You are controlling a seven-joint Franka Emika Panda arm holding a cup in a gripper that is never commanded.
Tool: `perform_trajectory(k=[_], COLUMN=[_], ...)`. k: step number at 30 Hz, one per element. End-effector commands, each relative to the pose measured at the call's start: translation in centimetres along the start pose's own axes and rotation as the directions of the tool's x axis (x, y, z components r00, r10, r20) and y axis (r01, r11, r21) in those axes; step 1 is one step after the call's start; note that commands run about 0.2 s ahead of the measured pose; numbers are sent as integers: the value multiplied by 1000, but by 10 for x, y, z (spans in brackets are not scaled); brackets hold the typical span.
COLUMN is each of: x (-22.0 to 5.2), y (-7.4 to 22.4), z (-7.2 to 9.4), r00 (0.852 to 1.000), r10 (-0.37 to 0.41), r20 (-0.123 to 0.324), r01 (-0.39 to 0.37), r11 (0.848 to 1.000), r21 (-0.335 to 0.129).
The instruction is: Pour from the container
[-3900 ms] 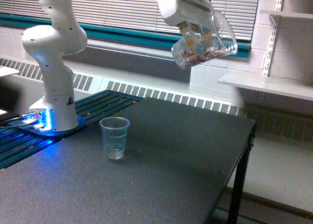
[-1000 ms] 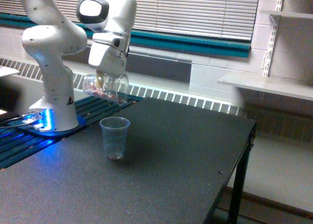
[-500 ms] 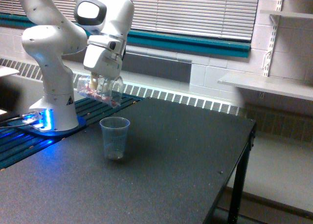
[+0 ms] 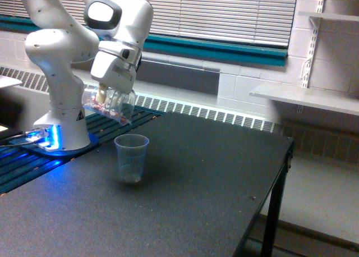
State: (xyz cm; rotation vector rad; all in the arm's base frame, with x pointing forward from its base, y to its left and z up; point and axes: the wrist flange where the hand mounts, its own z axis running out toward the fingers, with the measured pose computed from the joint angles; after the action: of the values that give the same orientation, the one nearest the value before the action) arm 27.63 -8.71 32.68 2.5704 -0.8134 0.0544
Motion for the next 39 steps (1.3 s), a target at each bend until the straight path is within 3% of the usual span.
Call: perform_trajectory(k=[1,16,39], x=[-15,-26,-35], y=[-6,-21,-37], z=[16,24,22], r00=[999,997,993], r10=[-17,-62,-103], r20=[37,52,52], r01=[19,67,108], r11=[999,993,988], r21=[-44,-102,-111])
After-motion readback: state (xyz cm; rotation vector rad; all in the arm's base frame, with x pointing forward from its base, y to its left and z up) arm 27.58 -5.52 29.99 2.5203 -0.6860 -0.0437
